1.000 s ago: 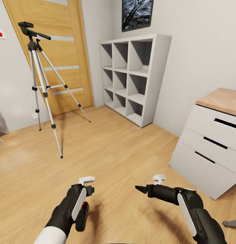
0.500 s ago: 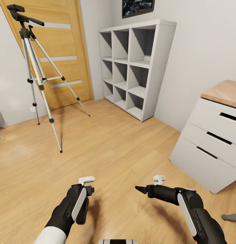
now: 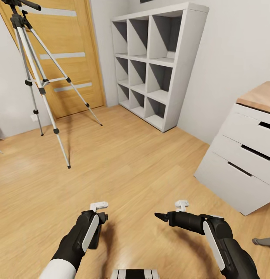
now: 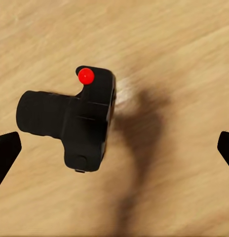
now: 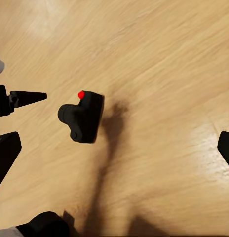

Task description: Attach the digital camera to the camera tripod in the bedroom.

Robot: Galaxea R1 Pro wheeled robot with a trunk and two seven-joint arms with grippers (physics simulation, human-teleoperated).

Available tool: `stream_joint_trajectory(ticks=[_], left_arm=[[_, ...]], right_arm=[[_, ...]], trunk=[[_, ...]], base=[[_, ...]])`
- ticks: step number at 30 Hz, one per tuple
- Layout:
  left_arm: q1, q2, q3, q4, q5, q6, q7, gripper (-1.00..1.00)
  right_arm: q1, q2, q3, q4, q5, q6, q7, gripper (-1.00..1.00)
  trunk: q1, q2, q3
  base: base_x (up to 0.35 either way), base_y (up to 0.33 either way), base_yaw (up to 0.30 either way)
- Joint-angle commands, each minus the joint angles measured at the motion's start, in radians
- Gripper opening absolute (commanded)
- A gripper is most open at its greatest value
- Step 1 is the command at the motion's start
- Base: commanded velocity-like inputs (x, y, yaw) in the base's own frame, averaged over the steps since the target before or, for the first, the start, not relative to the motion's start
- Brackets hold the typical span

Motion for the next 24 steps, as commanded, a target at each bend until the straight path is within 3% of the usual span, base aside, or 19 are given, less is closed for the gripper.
stream_joint_trajectory(ticks=[1, 24], left_arm=[[0.000, 0.000, -0.002, -0.001, 0.011, 0.003, 0.009, 1.00], [0.000, 0.001, -0.002, -0.002, 0.010, 0.003, 0.009, 1.00]], right_arm=[[0.000, 0.000, -0.001, 0.000, -0.009, 0.009, -0.002, 1.00], [0.000, -0.001, 0.010, 0.000, -0.011, 0.013, -0.001, 1.00]], trunk=[[0.000, -0.001, -0.005], [0.011, -0.006, -0.094]], base=[[0.000, 0.000, 0.000], [0.000, 0.000, 0.000]])
